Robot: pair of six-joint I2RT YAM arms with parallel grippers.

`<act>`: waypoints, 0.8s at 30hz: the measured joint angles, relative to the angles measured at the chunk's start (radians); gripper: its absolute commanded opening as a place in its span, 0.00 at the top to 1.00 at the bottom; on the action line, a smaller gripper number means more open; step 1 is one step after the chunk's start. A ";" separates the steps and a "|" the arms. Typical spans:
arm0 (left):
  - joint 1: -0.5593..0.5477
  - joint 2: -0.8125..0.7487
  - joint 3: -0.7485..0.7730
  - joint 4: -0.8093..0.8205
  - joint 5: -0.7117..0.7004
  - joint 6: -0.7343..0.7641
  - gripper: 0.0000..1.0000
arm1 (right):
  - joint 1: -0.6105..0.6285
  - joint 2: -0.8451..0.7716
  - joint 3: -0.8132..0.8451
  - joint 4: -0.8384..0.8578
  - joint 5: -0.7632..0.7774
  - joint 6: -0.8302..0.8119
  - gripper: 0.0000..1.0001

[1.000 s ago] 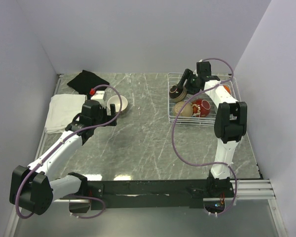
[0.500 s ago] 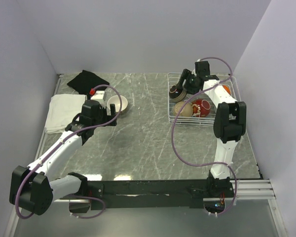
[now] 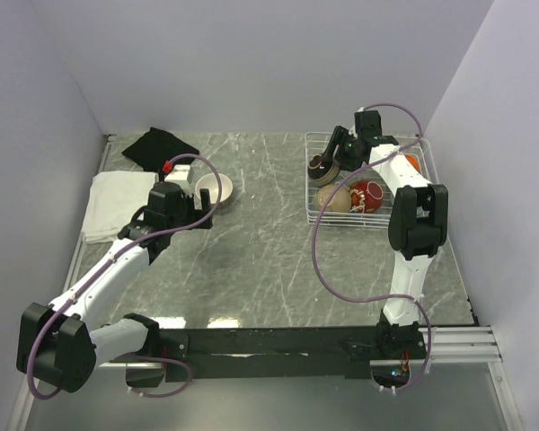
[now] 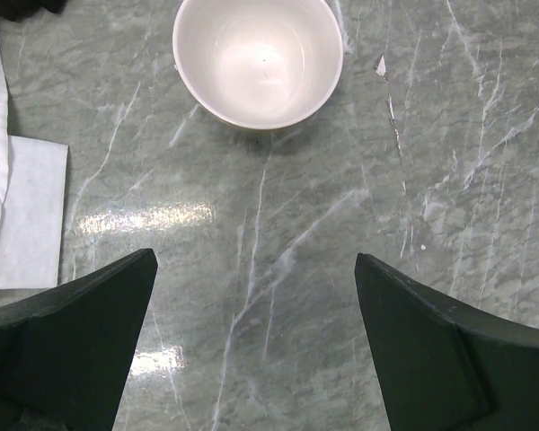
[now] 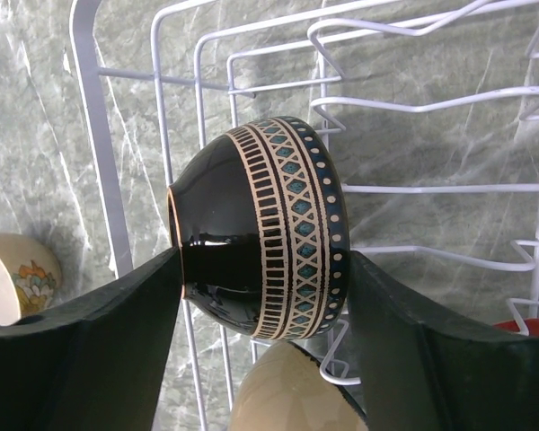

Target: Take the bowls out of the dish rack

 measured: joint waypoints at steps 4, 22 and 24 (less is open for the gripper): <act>0.000 0.000 0.000 0.000 0.000 0.000 0.00 | 0.000 0.000 0.004 -0.005 0.001 -0.003 0.54; 0.000 -0.005 0.000 0.000 0.000 0.000 0.00 | 0.022 -0.078 0.010 -0.063 0.026 -0.104 0.74; 0.000 -0.005 0.000 0.000 0.000 0.000 0.01 | 0.023 -0.105 0.010 -0.064 0.035 -0.127 0.75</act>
